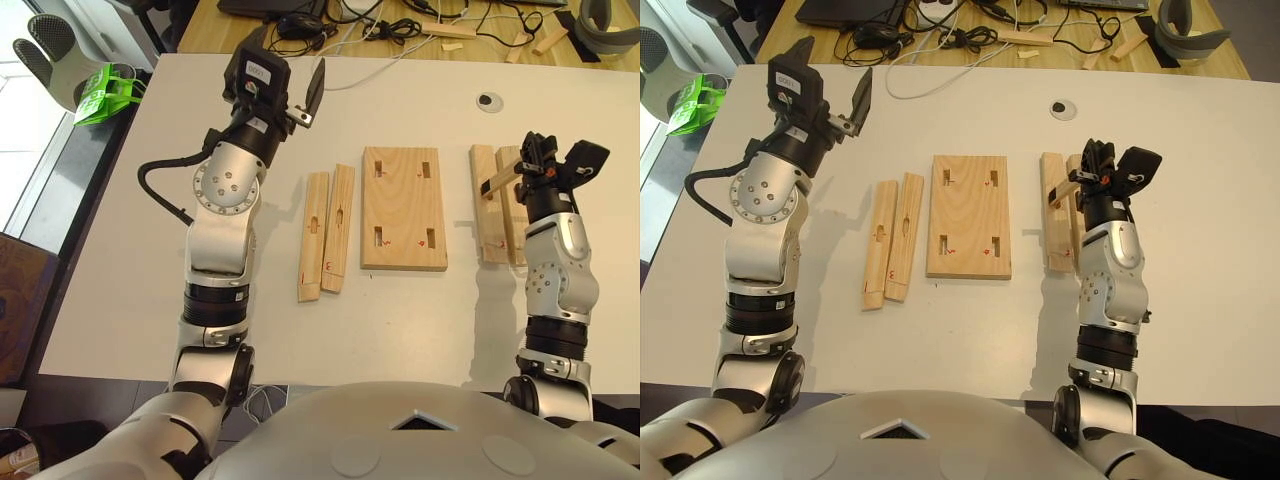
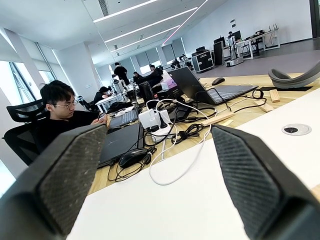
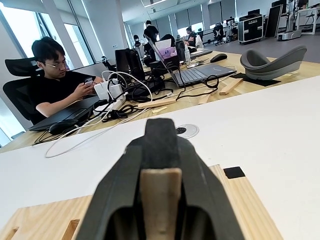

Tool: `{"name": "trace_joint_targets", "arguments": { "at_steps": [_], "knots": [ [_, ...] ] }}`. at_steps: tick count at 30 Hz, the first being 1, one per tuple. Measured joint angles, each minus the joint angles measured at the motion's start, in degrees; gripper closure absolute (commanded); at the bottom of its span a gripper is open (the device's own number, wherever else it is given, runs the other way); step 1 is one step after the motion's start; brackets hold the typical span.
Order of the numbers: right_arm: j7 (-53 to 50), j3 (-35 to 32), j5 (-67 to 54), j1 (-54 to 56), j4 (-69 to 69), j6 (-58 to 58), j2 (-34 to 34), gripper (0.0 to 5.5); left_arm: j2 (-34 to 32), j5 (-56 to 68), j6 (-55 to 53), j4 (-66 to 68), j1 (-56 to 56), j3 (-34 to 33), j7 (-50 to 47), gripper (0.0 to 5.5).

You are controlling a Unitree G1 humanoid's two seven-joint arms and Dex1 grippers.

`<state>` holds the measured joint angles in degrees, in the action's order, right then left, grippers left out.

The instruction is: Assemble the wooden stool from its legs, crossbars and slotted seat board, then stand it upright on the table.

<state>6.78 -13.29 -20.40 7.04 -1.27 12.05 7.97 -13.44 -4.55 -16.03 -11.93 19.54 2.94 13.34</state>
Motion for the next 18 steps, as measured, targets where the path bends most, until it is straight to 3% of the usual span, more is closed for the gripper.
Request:
{"name": "trace_joint_targets", "arguments": {
  "at_steps": [18],
  "knots": [
    [-0.75,0.82,1.78,0.09,-4.58,1.12,0.5,5.11,0.02,-0.05,0.03,0.08,-0.06,0.02,-0.24,1.66]
  ]
}}
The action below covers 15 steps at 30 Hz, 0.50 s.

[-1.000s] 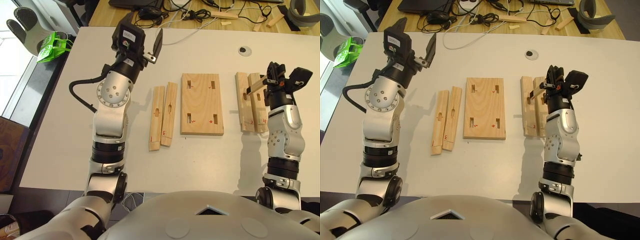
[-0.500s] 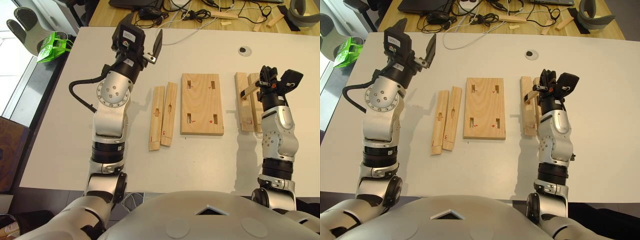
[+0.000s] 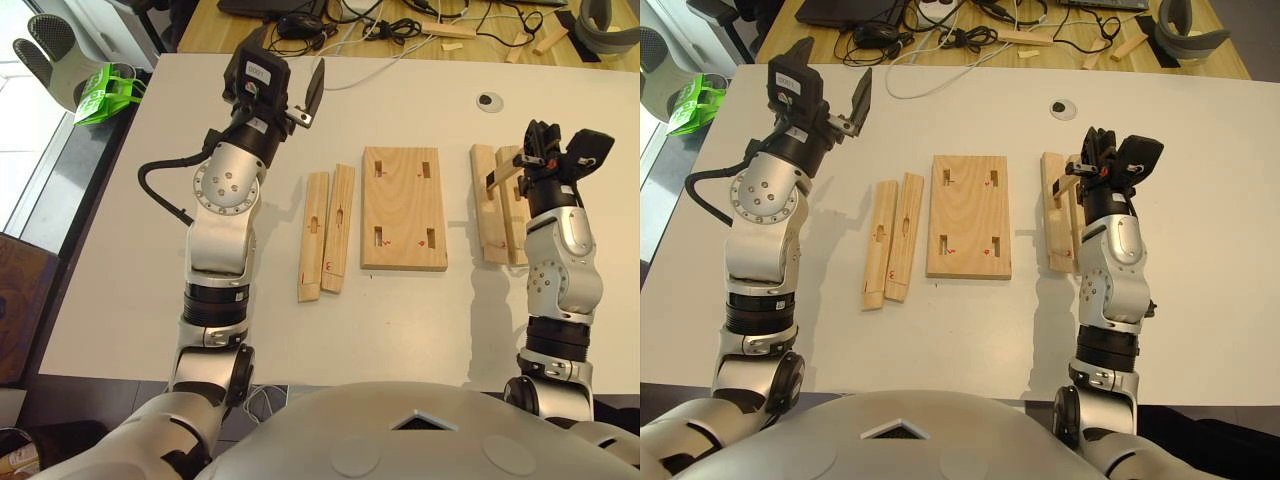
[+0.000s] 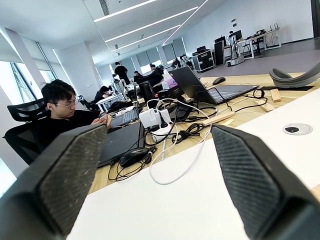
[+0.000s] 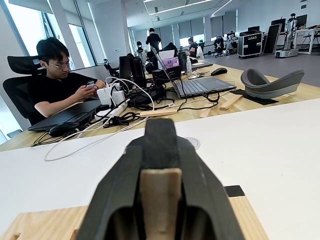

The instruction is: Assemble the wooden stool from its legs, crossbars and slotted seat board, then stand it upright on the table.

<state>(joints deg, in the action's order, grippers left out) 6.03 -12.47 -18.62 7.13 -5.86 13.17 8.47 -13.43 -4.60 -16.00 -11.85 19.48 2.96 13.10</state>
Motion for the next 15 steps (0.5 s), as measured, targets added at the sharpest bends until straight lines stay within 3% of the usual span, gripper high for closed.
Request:
{"name": "trace_joint_targets", "arguments": {
  "at_steps": [15],
  "knots": [
    [0.67,0.05,1.07,-0.85,4.47,-0.11,0.57,5.11,-0.12,0.05,0.01,0.0,-0.02,0.01,0.45,1.66]
  ]
}}
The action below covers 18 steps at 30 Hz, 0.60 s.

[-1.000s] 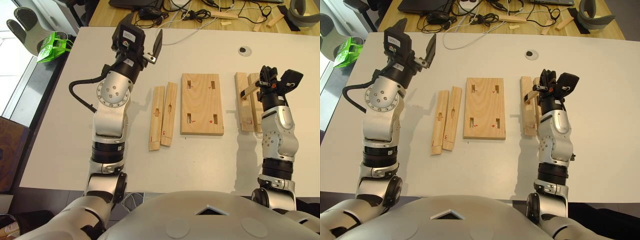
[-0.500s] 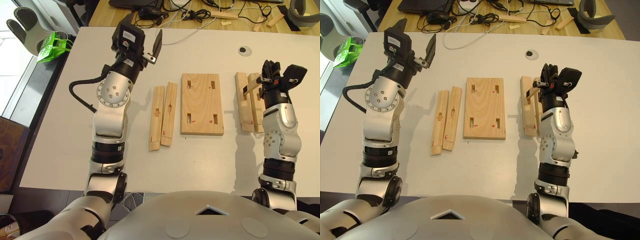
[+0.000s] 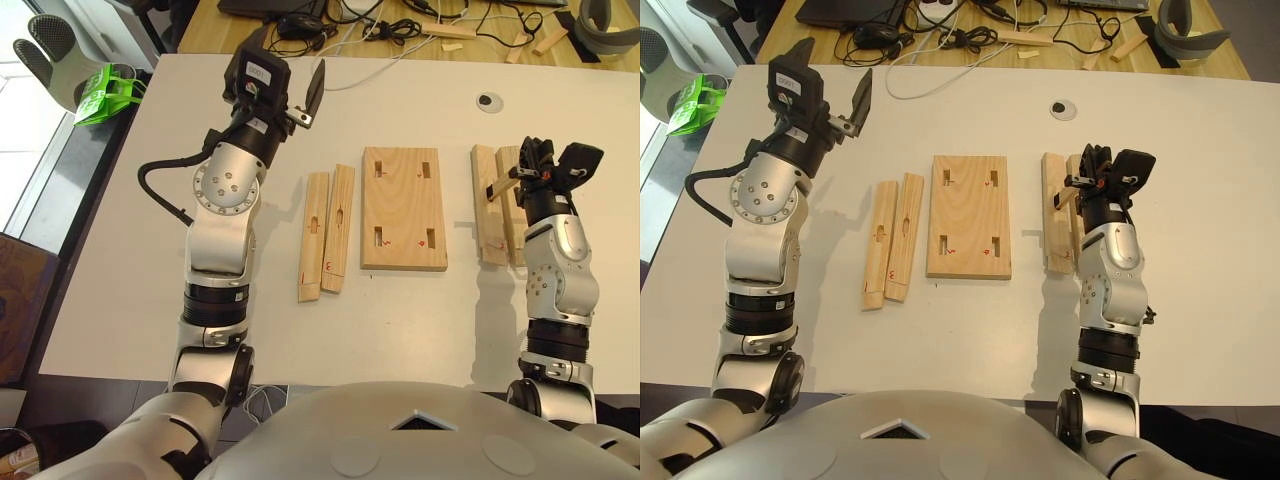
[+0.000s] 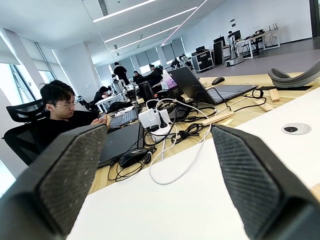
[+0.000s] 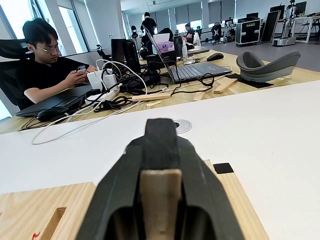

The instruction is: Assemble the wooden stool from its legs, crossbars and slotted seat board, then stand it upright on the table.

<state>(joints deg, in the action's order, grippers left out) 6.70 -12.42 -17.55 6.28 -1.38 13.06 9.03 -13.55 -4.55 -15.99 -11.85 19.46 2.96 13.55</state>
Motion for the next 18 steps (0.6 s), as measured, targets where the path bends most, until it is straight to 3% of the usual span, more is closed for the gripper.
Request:
{"name": "trace_joint_targets", "arguments": {
  "at_steps": [8,15,18],
  "knots": [
    [2.44,-3.96,-7.31,0.53,1.97,3.71,-1.16,5.11,-0.02,-0.01,0.0,0.04,0.01,-0.01,0.24,1.66],
    [4.32,-0.01,-3.7,0.91,2.83,2.96,1.4,5.11,0.14,-0.03,0.2,0.48,0.0,0.0,-0.42,1.66],
    [3.96,1.0,-1.75,1.11,5.38,4.66,2.92,4.4,0.29,-0.04,0.6,0.67,0.01,0.12,-0.93,1.66]
  ]
}}
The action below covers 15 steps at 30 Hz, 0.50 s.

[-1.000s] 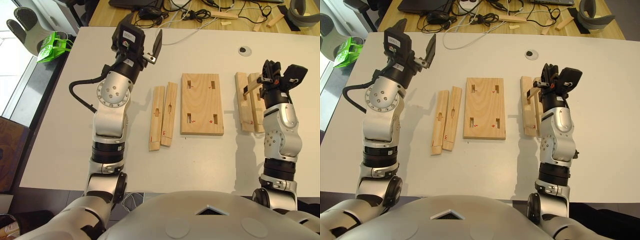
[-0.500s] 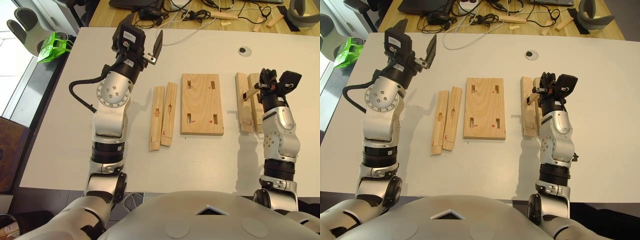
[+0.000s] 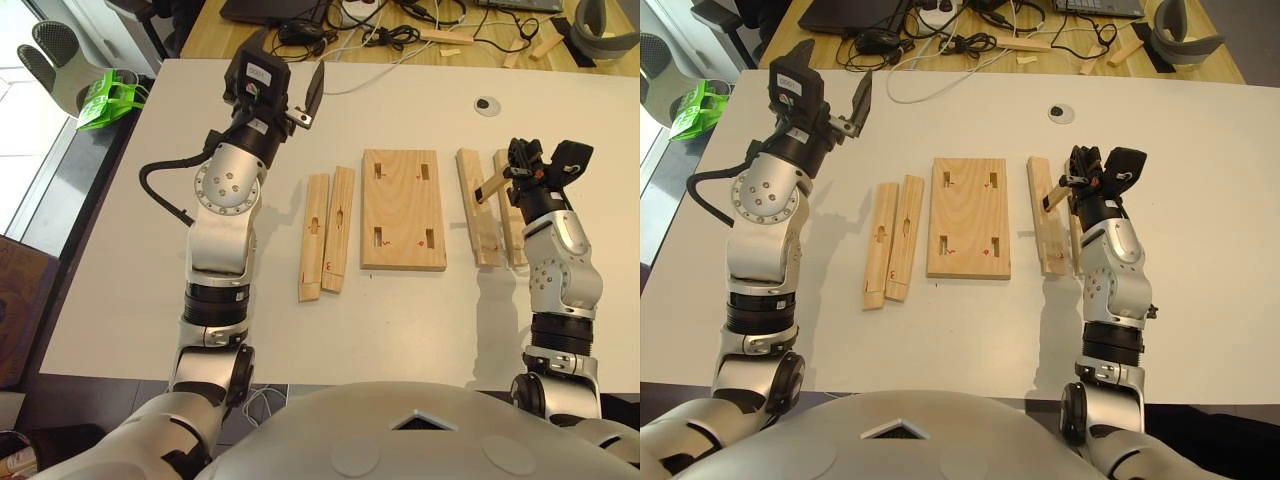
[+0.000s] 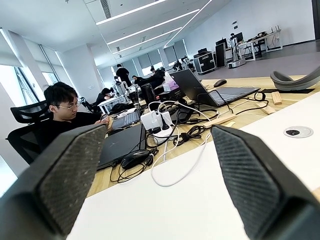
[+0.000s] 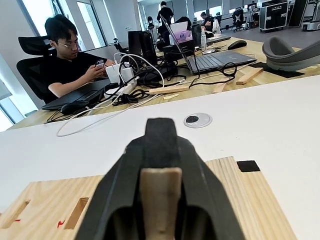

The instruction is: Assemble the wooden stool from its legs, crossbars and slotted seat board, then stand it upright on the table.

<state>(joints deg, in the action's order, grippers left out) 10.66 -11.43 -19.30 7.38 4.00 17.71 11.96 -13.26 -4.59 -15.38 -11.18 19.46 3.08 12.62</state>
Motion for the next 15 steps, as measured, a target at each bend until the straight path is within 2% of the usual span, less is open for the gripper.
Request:
{"name": "trace_joint_targets", "arguments": {
  "at_steps": [5,11,13,15],
  "knots": [
    [0.08,1.27,1.63,-2.07,0.97,1.58,0.11,3.46,0.24,-0.01,0.38,0.66,0.0,0.06,-0.75,1.66],
    [-0.07,1.04,3.44,1.16,-4.2,-2.64,1.19,2.54,0.32,-0.04,0.97,0.67,-0.39,0.14,-1.27,1.66],
    [-0.05,0.81,4.07,3.17,-6.33,-2.77,2.84,2.31,0.39,-0.07,1.07,0.68,-0.62,0.19,-1.58,1.66],
    [-0.02,0.51,4.04,6.34,-8.24,-2.29,4.27,2.31,0.6,-0.11,1.26,0.68,-0.99,0.28,-1.98,1.66]
  ]
}}
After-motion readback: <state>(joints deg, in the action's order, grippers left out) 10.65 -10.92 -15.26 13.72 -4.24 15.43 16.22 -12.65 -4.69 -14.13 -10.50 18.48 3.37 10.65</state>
